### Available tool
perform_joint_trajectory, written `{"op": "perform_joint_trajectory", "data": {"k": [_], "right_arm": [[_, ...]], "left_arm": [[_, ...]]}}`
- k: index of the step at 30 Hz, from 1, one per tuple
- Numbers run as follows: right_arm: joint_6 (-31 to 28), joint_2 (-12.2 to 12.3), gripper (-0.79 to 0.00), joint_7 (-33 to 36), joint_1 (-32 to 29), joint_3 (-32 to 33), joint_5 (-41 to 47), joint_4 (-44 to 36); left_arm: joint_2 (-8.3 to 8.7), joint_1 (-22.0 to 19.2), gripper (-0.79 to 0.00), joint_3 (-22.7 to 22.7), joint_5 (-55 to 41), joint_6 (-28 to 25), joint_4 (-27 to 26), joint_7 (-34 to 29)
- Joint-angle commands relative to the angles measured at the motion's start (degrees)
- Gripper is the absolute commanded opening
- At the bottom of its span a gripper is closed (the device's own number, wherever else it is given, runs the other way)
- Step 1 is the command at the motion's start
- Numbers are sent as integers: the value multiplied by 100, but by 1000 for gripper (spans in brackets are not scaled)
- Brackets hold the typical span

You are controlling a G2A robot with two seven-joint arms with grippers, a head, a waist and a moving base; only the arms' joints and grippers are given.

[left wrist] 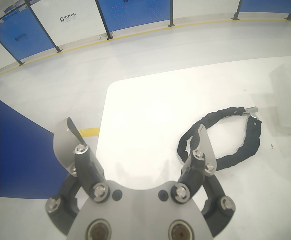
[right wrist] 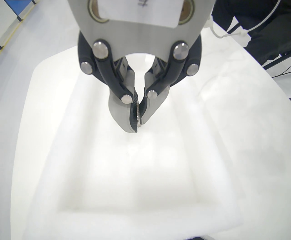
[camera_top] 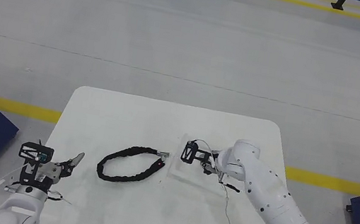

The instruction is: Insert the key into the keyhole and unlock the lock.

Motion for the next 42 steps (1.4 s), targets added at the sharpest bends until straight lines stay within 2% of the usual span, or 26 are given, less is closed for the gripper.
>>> {"op": "perform_joint_trajectory", "data": {"k": [1,8,15,18,20,25,28,31,42], "right_arm": [[-30,78,-785,67,-138,177,16,-193],[-126,301,-785,212,-653,638,-52,-743],[-96,380,-785,243,-994,615,-559,-970],[210,404,-785,-82,-1133,458,-1558,-1231],[330,416,-785,-349,-1238,516,-1583,-1278],[344,461,-785,-468,-1370,748,-1468,-1405],[357,491,-785,-496,-1455,1061,-861,-1448],[255,537,-785,-405,-1564,1475,171,-1453],[-454,900,-785,355,-2549,3125,4388,-1186]], "left_arm": [[0,0,0,0,0,0,0,0],[0,0,0,0,0,0,0,0],[0,0,0,0,0,0,0,0],[0,0,0,0,0,0,0,0],[0,0,0,0,0,0,0,0],[0,0,0,0,0,0,0,0],[0,0,0,0,0,0,0,0],[0,0,0,0,0,0,0,0],[0,0,0,0,0,0,0,0]]}}
